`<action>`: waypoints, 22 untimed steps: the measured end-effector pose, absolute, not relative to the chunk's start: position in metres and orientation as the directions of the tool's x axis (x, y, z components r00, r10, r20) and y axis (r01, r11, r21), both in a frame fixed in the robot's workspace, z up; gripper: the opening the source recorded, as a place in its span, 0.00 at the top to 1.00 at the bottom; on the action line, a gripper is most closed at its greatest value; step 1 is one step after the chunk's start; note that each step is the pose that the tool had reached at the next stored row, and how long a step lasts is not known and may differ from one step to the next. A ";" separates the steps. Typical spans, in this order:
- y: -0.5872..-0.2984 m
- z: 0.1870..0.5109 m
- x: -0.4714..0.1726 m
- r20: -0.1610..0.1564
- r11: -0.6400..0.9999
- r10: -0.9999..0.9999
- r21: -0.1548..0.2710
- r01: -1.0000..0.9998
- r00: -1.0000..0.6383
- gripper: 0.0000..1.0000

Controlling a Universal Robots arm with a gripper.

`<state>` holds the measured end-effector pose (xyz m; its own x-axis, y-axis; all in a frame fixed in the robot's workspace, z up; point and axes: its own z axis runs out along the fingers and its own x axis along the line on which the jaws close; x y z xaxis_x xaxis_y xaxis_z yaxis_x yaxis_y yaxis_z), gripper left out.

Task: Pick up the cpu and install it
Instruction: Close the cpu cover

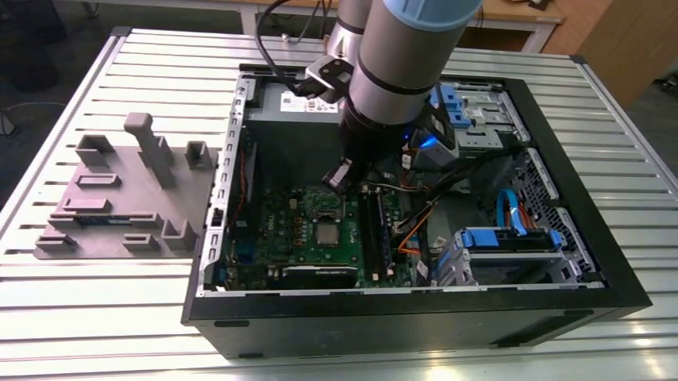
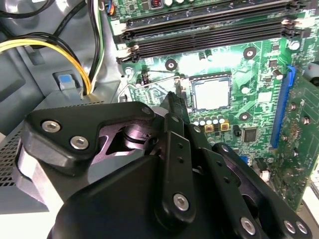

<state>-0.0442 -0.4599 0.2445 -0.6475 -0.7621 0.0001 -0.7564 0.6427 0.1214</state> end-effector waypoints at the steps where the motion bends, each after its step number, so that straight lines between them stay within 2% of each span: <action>1: -0.461 0.244 -0.044 0.000 0.643 -0.762 0.121 -0.756 -0.647 0.90; 22: -0.468 0.244 -0.057 0.001 0.639 -0.765 0.120 -0.760 -0.643 0.90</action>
<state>-0.0568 -0.4684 0.2439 -0.6435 -0.7655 0.0015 -0.7598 0.6390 0.1202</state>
